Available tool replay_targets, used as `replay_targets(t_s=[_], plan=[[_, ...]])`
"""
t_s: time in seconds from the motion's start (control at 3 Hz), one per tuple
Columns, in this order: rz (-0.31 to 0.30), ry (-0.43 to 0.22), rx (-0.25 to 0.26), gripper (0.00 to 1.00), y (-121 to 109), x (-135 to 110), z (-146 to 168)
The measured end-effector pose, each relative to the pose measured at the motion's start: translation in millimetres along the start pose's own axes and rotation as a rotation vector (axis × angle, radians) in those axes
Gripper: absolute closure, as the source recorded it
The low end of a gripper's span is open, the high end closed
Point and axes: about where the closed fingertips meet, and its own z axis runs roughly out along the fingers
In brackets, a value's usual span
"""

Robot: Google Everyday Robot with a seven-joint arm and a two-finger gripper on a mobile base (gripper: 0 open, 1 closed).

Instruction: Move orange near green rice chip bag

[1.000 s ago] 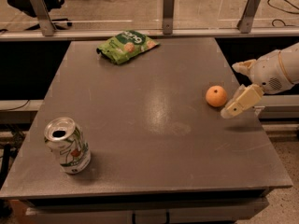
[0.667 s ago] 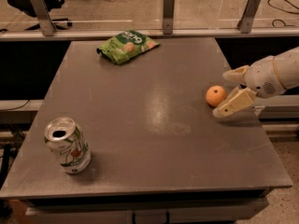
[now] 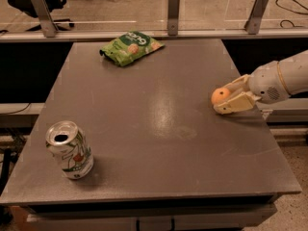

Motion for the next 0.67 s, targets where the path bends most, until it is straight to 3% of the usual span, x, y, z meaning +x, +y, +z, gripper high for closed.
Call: replay_targets(t_s=[0.33,0.67], plan=[[-0.022,-0.034,0.0,0.87,1,-19,-12],[-0.083,-0.083,0.031,1.0,-4,-51,-44]])
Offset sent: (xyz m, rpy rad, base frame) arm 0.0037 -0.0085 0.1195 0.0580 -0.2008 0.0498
